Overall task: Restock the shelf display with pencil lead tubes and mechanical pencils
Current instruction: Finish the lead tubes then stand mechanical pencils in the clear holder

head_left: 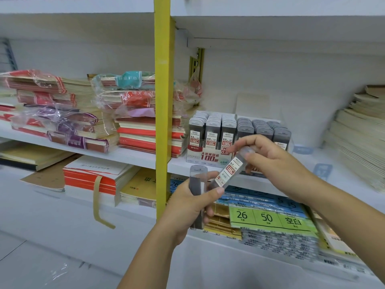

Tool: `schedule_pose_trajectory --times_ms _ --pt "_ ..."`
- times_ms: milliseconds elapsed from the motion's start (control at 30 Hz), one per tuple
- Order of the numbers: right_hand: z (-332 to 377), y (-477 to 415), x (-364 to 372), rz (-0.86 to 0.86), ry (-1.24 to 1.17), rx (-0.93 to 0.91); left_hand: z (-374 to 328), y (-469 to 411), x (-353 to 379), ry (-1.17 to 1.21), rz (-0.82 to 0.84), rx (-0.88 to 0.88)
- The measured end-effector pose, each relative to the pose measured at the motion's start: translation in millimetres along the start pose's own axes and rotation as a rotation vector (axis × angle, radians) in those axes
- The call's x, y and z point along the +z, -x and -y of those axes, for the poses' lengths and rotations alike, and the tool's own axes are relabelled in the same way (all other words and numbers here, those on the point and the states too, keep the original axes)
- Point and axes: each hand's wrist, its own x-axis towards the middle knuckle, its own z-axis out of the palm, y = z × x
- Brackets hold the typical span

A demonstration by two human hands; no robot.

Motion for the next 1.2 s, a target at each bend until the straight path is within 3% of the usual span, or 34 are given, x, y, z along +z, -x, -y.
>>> schedule_pose_trajectory --times_ms 367,500,633,800,933,1200 --pt "-5.4 2.2 2.9 -0.092 -0.114 0.07 5.8 -3.5 -0.4 -0.048 -0.067 -0.006" --pt "5.5 2.9 -0.8 -0.161 -0.059 -0.015 5.4 -5.1 -1.4 -0.031 -0.076 0.005" --pt "28.9 -1.4 -28.6 -0.336 0.196 -0.244 2.0 -8.2 -1.6 -0.02 -0.096 -0.029" --pt "41.7 -15.1 -53.8 -0.365 0.69 -0.432 1.7 -10.1 3.0 -0.036 -0.087 -0.066" --pt "39.1 -25.6 -55.3 -0.33 0.846 -0.419 -1.0 -8.2 5.6 -0.051 -0.073 0.008" --pt "28.0 -45.4 -53.4 -0.342 0.679 -0.25 -4.1 -4.7 6.2 -0.02 -0.072 0.071"
